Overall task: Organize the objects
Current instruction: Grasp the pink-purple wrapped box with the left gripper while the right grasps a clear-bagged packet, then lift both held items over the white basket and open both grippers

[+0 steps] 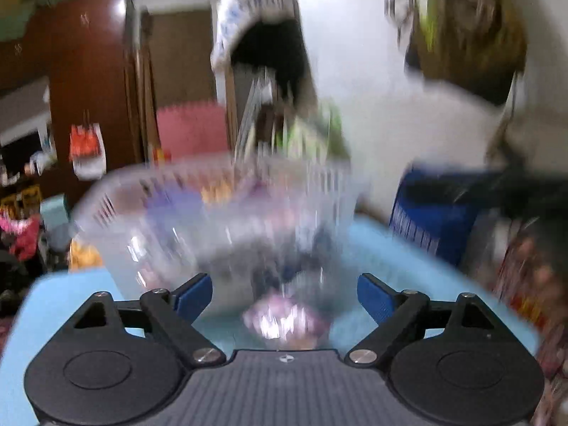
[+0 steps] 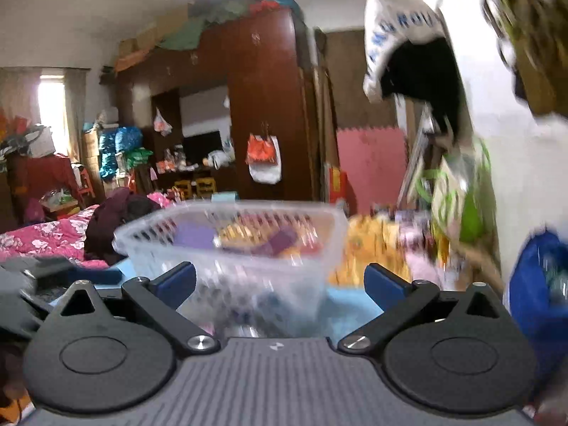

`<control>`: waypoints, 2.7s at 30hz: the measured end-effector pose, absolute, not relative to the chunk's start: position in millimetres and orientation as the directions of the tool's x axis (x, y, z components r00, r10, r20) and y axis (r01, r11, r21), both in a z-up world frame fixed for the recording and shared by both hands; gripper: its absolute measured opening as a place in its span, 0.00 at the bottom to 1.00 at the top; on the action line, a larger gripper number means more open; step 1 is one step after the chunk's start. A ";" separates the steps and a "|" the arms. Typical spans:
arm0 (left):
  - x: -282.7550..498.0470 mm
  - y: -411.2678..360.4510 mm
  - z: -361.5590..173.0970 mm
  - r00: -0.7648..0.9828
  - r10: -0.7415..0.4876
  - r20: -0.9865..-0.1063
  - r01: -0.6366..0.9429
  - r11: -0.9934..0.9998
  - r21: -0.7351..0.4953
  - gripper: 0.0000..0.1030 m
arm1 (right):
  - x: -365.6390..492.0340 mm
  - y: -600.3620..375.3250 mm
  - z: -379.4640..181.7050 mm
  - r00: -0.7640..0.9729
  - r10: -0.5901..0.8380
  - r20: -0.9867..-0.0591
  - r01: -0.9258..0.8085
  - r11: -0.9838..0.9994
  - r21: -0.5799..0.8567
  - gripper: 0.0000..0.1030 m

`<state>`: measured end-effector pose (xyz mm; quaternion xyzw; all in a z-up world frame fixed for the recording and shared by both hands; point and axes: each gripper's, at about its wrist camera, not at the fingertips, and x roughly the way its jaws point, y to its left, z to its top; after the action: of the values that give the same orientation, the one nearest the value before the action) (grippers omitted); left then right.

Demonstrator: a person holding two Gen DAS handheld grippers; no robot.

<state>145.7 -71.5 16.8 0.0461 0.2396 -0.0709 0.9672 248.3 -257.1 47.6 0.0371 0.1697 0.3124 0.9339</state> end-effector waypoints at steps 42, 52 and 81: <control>139.9 21.0 -30.7 0.855 -0.123 -0.504 0.041 0.984 -0.171 0.77 | 273.1 -181.8 -23.7 0.638 0.546 -0.543 -0.544 0.819 0.184 0.59; 131.6 19.6 -28.9 0.874 -0.140 -0.465 0.068 0.984 -0.167 0.77 | 231.7 -199.7 -7.3 0.651 0.660 -0.375 -0.630 0.745 0.219 0.59; 259.0 24.9 106.4 0.883 -0.008 -0.469 -0.076 0.984 -0.160 0.85 | 312.1 -170.9 98.9 0.758 0.544 -0.358 -0.576 0.817 0.021 0.88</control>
<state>259.0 24.9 106.4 -0.0870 0.2409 0.0176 0.9665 312.1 -170.9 98.9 -0.0452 0.1767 0.2992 0.9366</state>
